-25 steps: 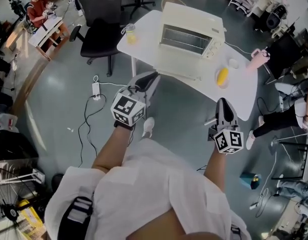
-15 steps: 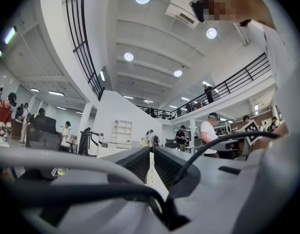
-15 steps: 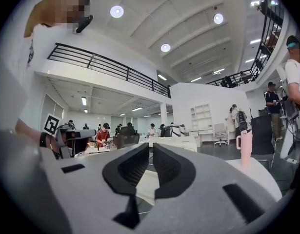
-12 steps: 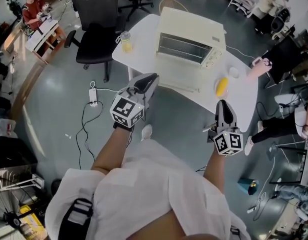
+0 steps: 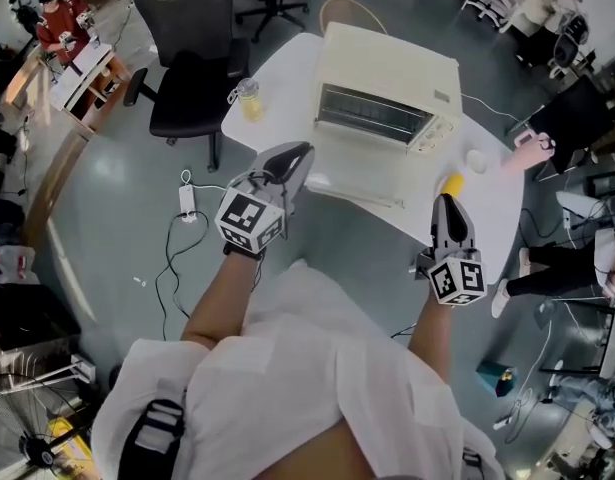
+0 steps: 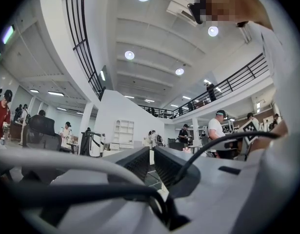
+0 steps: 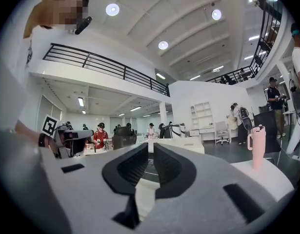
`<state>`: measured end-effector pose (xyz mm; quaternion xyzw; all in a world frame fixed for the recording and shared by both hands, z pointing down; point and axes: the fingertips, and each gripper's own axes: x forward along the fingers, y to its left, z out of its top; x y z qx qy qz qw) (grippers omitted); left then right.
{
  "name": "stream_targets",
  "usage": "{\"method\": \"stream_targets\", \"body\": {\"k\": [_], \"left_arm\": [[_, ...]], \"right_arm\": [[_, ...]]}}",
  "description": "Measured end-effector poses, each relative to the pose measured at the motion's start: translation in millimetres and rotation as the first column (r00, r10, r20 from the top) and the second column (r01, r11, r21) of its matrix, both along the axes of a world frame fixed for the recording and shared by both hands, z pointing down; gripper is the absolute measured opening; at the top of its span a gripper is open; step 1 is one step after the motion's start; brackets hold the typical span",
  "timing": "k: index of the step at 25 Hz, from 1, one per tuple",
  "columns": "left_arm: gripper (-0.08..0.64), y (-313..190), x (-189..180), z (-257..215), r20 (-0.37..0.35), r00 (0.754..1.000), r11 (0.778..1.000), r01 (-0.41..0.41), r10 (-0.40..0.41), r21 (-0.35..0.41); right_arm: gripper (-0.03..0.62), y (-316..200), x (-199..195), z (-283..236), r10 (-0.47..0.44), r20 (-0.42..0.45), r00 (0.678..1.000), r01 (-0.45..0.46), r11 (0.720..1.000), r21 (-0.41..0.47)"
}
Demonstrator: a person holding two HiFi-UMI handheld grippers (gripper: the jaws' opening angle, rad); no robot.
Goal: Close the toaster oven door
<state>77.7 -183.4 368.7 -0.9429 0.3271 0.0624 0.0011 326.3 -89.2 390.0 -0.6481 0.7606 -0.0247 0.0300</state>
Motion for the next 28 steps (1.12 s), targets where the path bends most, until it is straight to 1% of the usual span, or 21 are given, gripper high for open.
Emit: {"method": "stream_targets", "body": {"k": [8, 16, 21, 24, 25, 28], "left_arm": [[0.021, -54, -15, 6, -0.030, 0.999, 1.000, 0.010, -0.010, -0.007], [0.021, -95, -19, 10, -0.025, 0.999, 0.999, -0.036, 0.036, 0.007], [0.021, -108, -18, 12, -0.023, 0.999, 0.999, -0.048, 0.048, 0.004], [0.021, -112, -21, 12, -0.030, 0.998, 0.999, -0.050, 0.049, -0.002], [0.021, -114, -23, 13, -0.032, 0.998, 0.999, -0.049, 0.048, -0.005], [0.021, -119, -23, 19, -0.037, 0.999, 0.999, -0.039, 0.039, -0.018]], "right_arm": [[0.035, -58, -10, 2, -0.008, -0.003, 1.000, 0.008, 1.000, -0.002], [0.038, -105, -23, 9, -0.005, -0.007, 1.000, 0.005, 1.000, -0.004], [0.040, -115, -24, 11, -0.003, 0.008, 1.000, 0.003, 1.000, -0.001], [0.063, -118, -28, 13, -0.027, 0.025, 0.999, 0.027, 1.000, 0.005], [0.081, -120, -30, 14, -0.037, 0.031, 0.999, 0.037, 0.999, 0.008], [0.089, -128, -31, 19, -0.060, 0.043, 0.997, 0.060, 0.998, 0.005]]}}
